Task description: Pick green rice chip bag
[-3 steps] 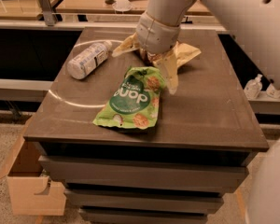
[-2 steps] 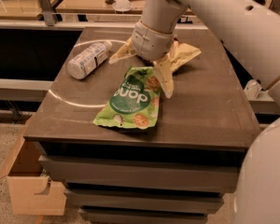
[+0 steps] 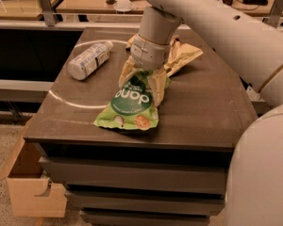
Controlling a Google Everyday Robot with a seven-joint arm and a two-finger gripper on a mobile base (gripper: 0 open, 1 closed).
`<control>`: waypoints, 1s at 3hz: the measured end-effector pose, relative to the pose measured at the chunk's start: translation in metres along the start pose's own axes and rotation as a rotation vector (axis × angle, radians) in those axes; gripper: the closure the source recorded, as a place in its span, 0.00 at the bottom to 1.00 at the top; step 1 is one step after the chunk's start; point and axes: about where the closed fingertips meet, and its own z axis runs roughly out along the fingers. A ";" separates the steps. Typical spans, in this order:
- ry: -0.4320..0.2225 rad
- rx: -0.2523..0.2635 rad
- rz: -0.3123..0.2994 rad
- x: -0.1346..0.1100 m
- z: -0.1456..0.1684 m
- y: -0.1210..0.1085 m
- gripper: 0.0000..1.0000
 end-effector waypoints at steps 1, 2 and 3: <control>0.004 -0.001 -0.016 -0.002 -0.002 -0.004 0.78; 0.008 0.024 -0.015 -0.003 -0.012 -0.009 0.99; 0.057 0.120 -0.018 -0.011 -0.064 -0.013 1.00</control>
Offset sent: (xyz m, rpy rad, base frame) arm -0.0126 -0.0103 0.0293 -0.0166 0.0286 0.0240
